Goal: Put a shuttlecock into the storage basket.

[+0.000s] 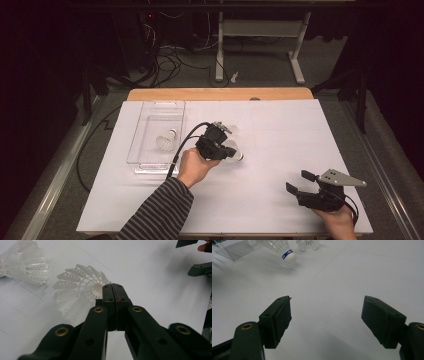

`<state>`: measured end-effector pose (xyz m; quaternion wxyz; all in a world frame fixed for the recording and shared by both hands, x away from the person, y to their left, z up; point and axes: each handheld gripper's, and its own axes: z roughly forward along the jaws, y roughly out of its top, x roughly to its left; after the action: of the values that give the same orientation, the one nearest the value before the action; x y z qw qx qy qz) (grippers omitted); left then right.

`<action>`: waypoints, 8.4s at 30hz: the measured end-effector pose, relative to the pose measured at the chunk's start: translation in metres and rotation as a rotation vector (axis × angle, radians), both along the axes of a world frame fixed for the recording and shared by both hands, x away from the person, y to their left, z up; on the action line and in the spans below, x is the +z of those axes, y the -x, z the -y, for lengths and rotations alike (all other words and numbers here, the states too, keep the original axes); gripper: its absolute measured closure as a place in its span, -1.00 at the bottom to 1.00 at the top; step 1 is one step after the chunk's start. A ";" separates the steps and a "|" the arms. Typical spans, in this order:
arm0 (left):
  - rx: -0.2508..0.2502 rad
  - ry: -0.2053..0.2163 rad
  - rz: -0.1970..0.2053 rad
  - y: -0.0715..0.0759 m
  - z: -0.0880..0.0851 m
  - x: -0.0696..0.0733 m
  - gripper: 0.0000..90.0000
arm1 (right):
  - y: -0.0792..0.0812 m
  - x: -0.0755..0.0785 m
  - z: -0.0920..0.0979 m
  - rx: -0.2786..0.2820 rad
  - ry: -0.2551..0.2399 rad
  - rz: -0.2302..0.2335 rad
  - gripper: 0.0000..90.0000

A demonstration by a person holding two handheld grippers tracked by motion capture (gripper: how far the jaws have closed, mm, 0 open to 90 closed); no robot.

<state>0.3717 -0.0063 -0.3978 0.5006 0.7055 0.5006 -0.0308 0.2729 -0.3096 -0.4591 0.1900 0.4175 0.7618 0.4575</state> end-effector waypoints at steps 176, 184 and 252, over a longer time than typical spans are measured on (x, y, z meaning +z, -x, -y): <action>0.371 0.064 0.136 0.003 -0.161 0.051 0.99 | 0.000 0.000 0.000 -0.005 -0.004 -0.003 -0.46; 0.407 0.071 0.134 -0.003 -0.165 0.049 0.99 | 0.001 0.001 0.001 -0.008 -0.008 -0.001 -0.45; 0.584 0.019 0.064 -0.056 -0.186 0.014 0.99 | 0.000 0.000 0.000 -0.003 -0.006 -0.006 -0.45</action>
<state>0.4274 0.1798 -0.3843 0.5105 0.5274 0.6661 0.1321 0.2728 -0.3099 -0.4591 0.1870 0.4207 0.7603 0.4583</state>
